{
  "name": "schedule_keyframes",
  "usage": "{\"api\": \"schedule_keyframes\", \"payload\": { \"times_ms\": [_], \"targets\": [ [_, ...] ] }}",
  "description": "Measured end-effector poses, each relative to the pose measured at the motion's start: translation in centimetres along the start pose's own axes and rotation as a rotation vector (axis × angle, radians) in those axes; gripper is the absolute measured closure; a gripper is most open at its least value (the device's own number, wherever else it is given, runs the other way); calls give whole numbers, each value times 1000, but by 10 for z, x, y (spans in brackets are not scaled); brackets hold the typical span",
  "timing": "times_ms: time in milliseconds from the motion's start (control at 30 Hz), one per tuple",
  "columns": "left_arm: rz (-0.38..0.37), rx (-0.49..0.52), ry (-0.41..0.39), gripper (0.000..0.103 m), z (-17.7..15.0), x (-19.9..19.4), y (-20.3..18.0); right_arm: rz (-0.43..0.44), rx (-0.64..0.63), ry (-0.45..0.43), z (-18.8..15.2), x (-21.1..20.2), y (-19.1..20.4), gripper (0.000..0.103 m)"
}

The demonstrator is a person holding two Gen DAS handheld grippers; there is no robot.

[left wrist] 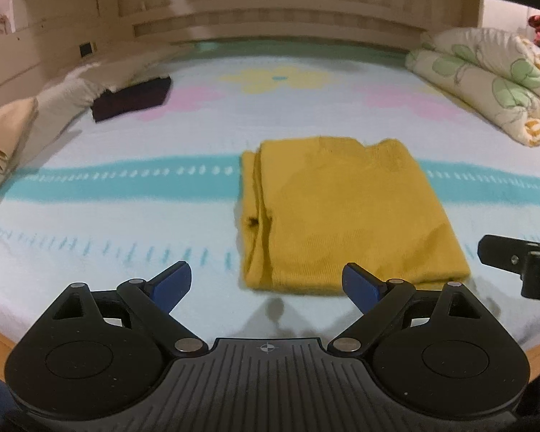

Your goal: Fold small clothes

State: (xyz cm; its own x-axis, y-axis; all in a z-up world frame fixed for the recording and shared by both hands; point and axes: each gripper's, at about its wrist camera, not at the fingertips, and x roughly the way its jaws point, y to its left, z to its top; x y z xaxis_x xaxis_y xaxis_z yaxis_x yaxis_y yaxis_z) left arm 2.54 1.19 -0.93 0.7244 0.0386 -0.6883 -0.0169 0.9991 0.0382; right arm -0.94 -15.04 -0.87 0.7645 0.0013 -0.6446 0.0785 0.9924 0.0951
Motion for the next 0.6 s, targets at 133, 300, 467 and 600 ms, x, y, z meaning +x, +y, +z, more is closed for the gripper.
{"api": "schedule_keyframes", "payload": {
  "times_ms": [133, 300, 467, 600],
  "targets": [
    [-16, -9, 45, 12, -3, 5, -1, 0, 30, 40, -2, 5, -3, 1],
    [-19, -6, 72, 12, -5, 9, -3, -4, 45, 69, -4, 8, -4, 1],
    [-17, -1, 94, 12, -6, 12, -5, -7, 49, 84, -4, 11, -3, 1],
    [-20, -2, 99, 13, -5, 14, -6, -6, 54, 94, -4, 13, -4, 1]
  ]
}}
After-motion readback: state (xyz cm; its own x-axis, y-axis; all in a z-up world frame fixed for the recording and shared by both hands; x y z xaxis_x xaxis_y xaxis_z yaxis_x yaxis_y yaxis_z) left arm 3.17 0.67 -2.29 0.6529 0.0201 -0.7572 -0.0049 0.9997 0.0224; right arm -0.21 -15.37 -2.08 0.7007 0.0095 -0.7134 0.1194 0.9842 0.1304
